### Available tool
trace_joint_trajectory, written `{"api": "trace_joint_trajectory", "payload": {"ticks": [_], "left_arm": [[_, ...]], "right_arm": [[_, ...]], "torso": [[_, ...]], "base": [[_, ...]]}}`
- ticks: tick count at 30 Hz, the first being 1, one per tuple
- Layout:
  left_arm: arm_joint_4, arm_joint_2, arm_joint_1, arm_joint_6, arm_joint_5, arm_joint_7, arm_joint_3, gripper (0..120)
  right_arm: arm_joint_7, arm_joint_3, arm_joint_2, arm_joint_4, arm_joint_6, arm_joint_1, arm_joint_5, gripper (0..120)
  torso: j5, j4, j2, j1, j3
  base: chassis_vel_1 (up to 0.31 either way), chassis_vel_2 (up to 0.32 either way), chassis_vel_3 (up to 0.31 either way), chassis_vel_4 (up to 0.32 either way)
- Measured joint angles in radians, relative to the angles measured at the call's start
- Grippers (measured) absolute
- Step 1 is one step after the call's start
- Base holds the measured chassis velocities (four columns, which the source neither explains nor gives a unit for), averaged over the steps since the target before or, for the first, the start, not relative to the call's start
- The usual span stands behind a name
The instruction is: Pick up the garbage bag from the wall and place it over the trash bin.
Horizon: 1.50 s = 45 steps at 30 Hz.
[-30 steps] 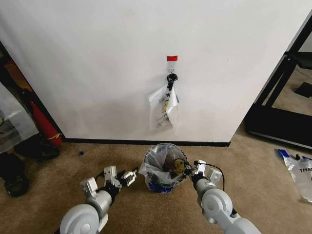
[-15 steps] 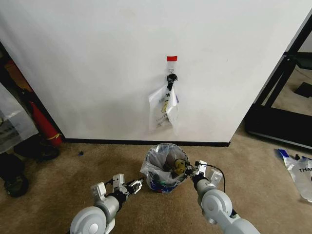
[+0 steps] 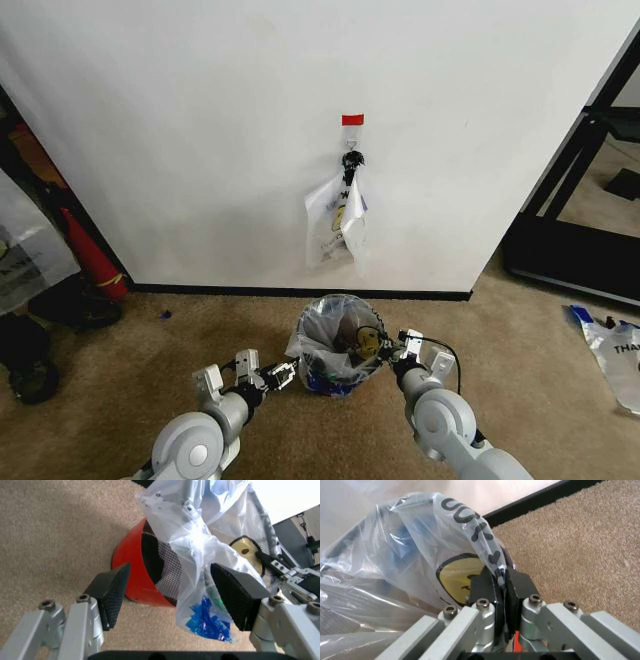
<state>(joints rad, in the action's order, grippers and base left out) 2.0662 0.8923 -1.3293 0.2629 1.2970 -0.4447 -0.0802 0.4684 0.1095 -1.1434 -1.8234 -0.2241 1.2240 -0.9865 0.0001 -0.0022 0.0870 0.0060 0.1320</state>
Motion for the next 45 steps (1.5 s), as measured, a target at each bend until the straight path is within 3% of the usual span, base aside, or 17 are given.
{"api": "trace_joint_trajectory", "payload": {"ticks": [4, 10, 21, 24, 28, 30, 39, 41, 45], "left_arm": [[-0.01, 0.006, 0.004, 0.001, 0.002, 0.0, 0.004, 63], [-0.039, 0.019, 0.021, 0.008, 0.019, 0.002, 0.01, 36], [-0.016, 0.026, 0.023, 0.019, 0.043, 0.026, 0.01, 0], [-0.006, 0.023, 0.023, 0.02, 0.047, 0.031, 0.009, 0], [-0.002, 0.022, 0.027, 0.024, 0.057, 0.035, 0.01, 12], [-0.009, 0.024, 0.034, 0.028, 0.063, 0.039, 0.014, 23], [-0.043, 0.043, 0.062, 0.028, 0.057, 0.042, 0.038, 54], [-0.047, 0.045, 0.065, 0.023, 0.056, 0.048, 0.041, 57], [-0.047, 0.043, 0.064, 0.014, 0.054, 0.056, 0.042, 47]], "right_arm": [[-0.001, 0.0, -0.001, 0.002, 0.001, -0.001, 0.001, 1], [-0.002, 0.0, 0.003, 0.003, 0.001, -0.001, 0.0, 1], [-0.003, 0.001, 0.008, 0.008, 0.002, -0.004, 0.0, 1], [-0.004, 0.001, 0.01, 0.009, 0.002, -0.004, 0.0, 1], [-0.004, 0.001, 0.01, 0.01, 0.002, -0.007, 0.0, 1], [-0.004, 0.0, 0.01, 0.011, 0.002, -0.01, 0.0, 1], [-0.003, -0.001, 0.007, 0.011, 0.002, -0.011, 0.0, 1], [-0.003, 0.0, 0.007, 0.01, 0.002, -0.009, 0.0, 1], [-0.004, 0.003, 0.008, 0.009, 0.002, -0.005, 0.0, 1]], "torso": [[-0.0001, 0.0, 0.0, 0.0, 0.0], [-0.0001, 0.0, 0.0, 0.0, 0.0], [-0.0001, 0.0, 0.0, 0.0, 0.0], [-0.0001, 0.0, 0.0, 0.0, 0.0], [0.0, 0.0, 0.0, 0.0, 0.0], [0.0, 0.0, 0.0, 0.0, 0.0], [-0.0001, 0.0, 0.0, 0.0, 0.0], [-0.0001, 0.0, 0.0, 0.0, 0.0], [-0.0001, 0.0, 0.0, 0.0, 0.0]], "base": [[0.0, 0.0, 0.0, 0.0], [0.0, 0.0, 0.0, 0.0], [0.0, 0.0, 0.0, 0.0], [0.0, 0.0, 0.0, 0.0], [0.0, 0.0, 0.0, 0.0], [0.0, 0.0, 0.0, 0.0], [0.0, 0.0, 0.0, 0.0], [0.0, 0.0, 0.0, 0.0], [0.0, 0.0, 0.0, 0.0]]}}
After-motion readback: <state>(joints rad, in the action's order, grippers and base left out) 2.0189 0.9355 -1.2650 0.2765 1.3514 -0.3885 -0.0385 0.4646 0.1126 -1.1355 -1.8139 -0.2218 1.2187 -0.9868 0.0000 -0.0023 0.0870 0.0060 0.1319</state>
